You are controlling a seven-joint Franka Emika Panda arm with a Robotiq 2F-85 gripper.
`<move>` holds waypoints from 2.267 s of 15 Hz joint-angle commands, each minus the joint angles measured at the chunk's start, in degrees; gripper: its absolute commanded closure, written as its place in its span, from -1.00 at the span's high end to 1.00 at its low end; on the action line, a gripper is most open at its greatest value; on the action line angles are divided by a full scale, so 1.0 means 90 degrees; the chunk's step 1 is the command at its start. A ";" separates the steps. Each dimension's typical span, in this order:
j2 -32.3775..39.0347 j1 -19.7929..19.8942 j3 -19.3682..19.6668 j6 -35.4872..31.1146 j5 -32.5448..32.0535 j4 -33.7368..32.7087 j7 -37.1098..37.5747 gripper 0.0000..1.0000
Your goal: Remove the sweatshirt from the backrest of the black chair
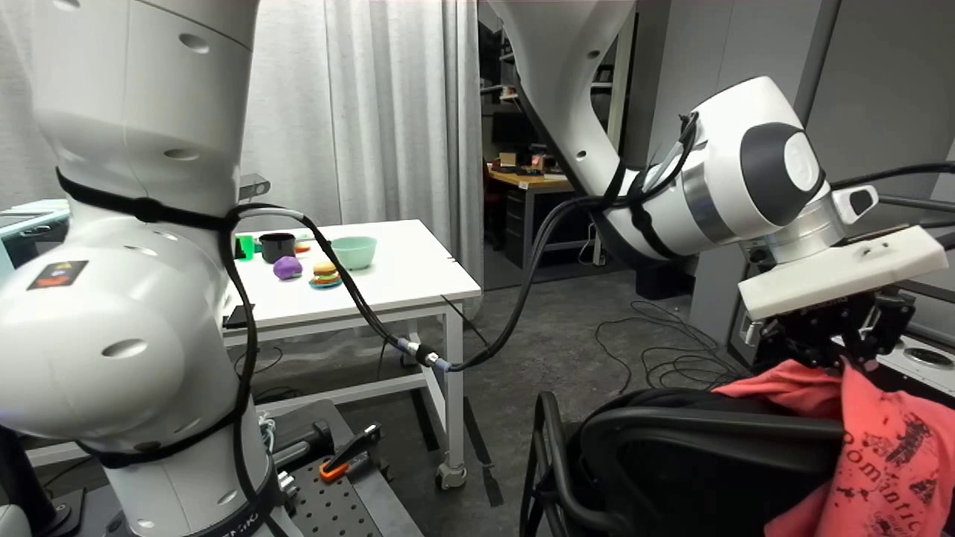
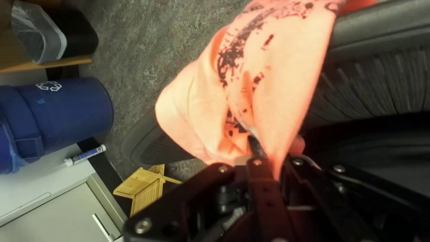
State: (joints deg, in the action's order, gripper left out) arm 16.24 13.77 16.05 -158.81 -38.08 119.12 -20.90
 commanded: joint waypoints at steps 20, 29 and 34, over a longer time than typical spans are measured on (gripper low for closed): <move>-0.0966 -0.0311 -0.2363 -0.5533 0.1494 0.0772 0.1192 -0.96; -0.0250 0.0352 -0.2049 -0.6533 0.0542 0.0539 0.1689 -0.96; 0.0088 0.0688 -0.1914 -0.6463 0.0454 0.0298 0.1633 -0.96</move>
State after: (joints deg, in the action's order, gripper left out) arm 14.79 18.31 -1.77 -215.51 -32.21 124.84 -6.57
